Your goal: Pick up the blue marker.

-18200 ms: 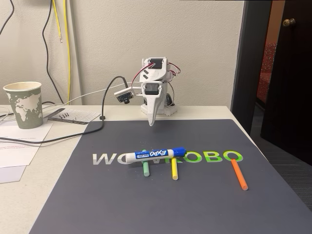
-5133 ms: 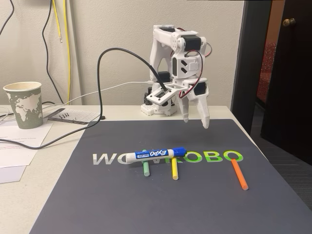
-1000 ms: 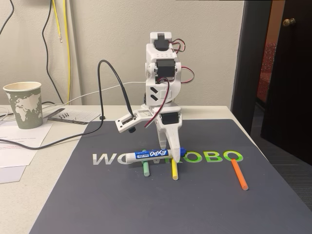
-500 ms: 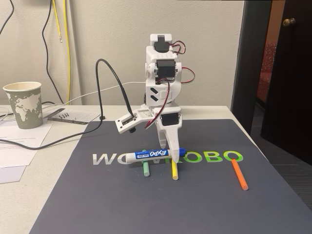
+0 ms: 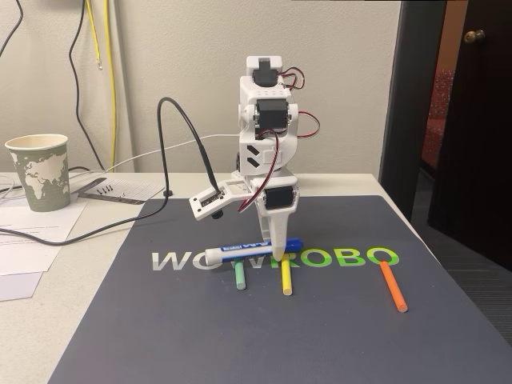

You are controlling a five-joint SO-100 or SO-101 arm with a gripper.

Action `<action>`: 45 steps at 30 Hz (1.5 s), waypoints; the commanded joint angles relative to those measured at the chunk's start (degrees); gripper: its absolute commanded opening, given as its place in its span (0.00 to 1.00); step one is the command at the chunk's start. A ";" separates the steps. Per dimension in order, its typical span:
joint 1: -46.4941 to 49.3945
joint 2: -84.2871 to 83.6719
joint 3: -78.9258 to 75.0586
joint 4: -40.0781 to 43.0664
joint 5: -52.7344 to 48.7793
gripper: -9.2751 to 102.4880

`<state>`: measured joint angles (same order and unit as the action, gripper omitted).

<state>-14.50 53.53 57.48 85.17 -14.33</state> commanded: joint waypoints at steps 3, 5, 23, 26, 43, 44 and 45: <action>-0.53 1.14 -2.37 0.18 -0.35 0.20; -0.44 1.23 -2.37 0.18 -0.35 0.19; -0.97 2.46 -2.37 -0.18 0.44 0.08; -0.97 2.55 -2.37 0.18 0.44 0.08; -0.44 5.45 -11.43 2.02 6.15 0.08; -0.26 4.75 -14.59 4.04 6.59 0.08; 0.00 3.69 -19.25 6.77 7.29 0.08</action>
<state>-14.85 55.55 52.56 85.43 -8.61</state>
